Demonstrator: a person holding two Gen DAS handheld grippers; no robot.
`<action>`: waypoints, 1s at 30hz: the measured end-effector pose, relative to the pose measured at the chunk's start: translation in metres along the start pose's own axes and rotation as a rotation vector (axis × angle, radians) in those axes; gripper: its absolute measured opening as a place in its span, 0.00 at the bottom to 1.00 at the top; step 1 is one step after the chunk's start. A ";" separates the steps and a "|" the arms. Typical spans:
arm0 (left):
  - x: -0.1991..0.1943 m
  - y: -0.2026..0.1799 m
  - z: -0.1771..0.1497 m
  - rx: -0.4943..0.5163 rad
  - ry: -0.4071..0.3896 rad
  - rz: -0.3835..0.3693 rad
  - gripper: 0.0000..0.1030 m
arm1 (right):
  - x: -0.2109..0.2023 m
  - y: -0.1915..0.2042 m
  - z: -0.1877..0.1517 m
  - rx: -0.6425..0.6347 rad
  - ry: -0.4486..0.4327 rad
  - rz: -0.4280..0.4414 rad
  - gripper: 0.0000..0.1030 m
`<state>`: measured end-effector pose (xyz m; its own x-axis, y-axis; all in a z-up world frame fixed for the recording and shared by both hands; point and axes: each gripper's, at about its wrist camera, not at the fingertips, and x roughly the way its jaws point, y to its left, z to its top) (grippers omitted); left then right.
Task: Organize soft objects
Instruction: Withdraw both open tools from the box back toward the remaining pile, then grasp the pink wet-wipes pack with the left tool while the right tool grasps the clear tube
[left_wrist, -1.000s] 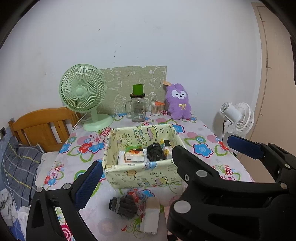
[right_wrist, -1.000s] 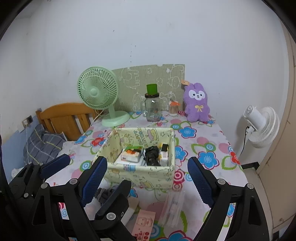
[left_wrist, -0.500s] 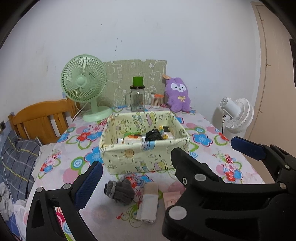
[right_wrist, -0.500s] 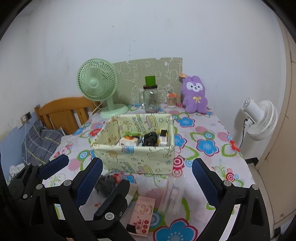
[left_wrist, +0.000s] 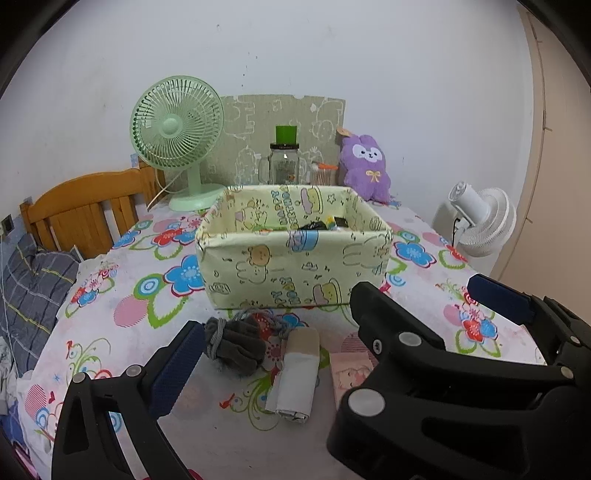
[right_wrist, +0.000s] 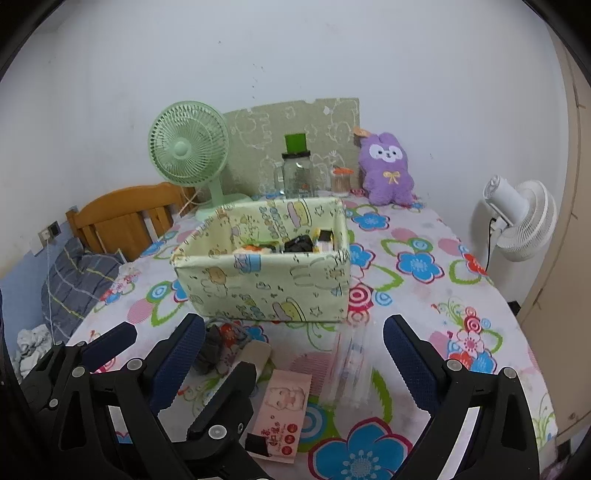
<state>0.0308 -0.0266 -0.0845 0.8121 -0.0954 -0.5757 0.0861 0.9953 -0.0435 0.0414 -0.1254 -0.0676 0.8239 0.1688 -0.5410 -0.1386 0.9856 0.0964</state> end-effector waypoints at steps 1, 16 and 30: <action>0.003 -0.001 -0.002 0.001 0.004 -0.001 1.00 | 0.002 -0.001 -0.002 0.001 0.006 -0.004 0.96; 0.022 -0.015 -0.030 0.009 0.042 0.021 0.95 | 0.025 -0.013 -0.027 -0.037 0.058 -0.075 0.96; 0.041 -0.033 -0.044 0.018 0.134 -0.007 0.65 | 0.035 -0.036 -0.043 -0.012 0.114 -0.120 0.94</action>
<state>0.0357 -0.0626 -0.1421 0.7274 -0.0986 -0.6791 0.1029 0.9941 -0.0341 0.0510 -0.1546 -0.1258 0.7671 0.0484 -0.6396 -0.0503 0.9986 0.0152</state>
